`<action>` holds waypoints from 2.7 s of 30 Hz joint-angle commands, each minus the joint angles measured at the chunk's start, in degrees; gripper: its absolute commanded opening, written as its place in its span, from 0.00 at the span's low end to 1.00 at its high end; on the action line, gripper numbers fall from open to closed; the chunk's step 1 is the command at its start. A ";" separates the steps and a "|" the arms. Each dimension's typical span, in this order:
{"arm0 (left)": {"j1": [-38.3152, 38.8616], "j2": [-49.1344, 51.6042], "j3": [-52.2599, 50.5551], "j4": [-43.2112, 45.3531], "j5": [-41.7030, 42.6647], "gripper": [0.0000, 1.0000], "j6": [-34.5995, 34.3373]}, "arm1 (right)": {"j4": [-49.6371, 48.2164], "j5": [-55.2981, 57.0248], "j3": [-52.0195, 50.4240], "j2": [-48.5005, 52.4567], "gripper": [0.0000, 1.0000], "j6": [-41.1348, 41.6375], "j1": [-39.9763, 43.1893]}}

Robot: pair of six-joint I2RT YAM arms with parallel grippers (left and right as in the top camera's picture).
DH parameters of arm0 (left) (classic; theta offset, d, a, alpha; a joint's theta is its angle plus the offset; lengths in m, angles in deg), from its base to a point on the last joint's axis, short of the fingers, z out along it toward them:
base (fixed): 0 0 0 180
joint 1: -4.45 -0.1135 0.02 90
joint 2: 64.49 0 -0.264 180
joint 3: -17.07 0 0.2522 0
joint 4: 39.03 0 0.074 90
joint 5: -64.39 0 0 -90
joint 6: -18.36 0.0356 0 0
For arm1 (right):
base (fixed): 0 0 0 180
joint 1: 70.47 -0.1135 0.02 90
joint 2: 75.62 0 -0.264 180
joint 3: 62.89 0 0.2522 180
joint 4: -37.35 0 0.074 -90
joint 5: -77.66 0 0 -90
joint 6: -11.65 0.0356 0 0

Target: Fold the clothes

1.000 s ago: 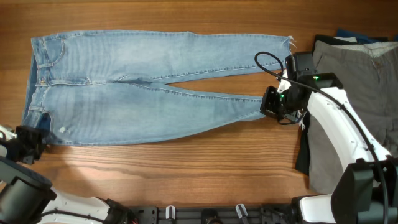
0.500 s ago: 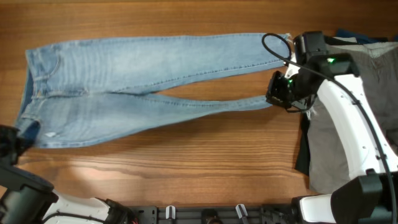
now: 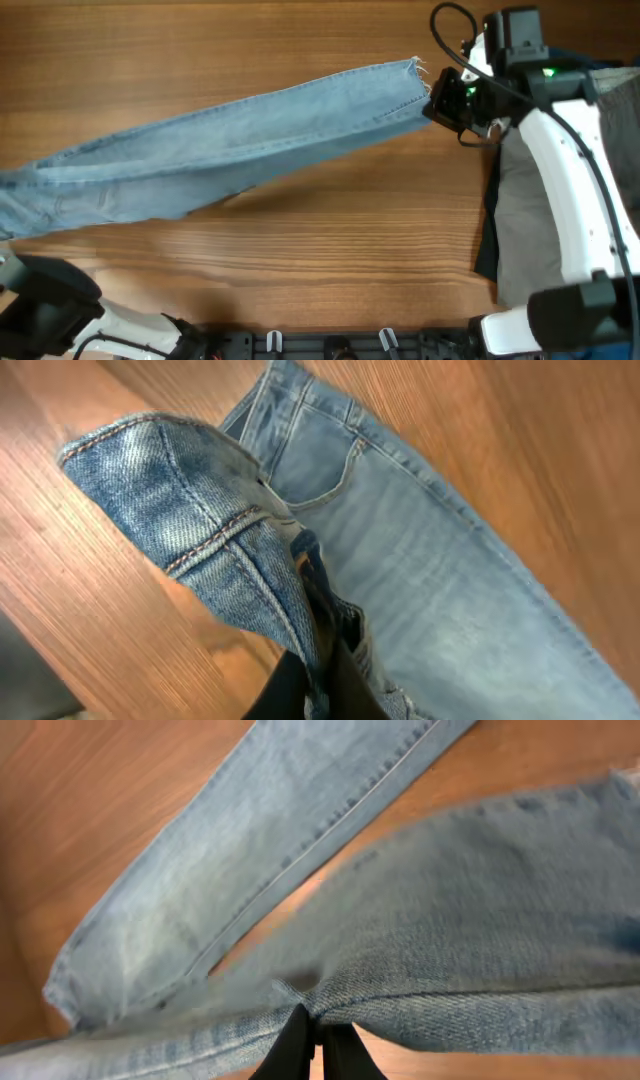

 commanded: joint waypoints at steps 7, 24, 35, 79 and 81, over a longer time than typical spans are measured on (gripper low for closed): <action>-2.34 3.85 -10.58 0.90 -11.02 0.04 -0.83 | -10.97 3.10 1.22 8.98 0.04 -0.70 0.76; -1.09 3.89 -23.56 26.29 0.90 0.54 -0.07 | -36.96 11.52 1.22 18.08 0.99 -22.69 -2.47; 0.07 3.89 -23.56 20.68 1.55 0.62 5.44 | -27.85 9.70 1.05 24.81 0.67 -19.06 3.04; 4.26 -8.09 -30.29 21.31 24.68 0.72 11.67 | -35.89 -13.79 -0.07 39.60 0.23 -29.77 6.67; 6.19 -9.84 -30.29 21.29 24.61 0.72 13.18 | -34.60 -13.92 0.37 38.47 0.04 -29.73 7.48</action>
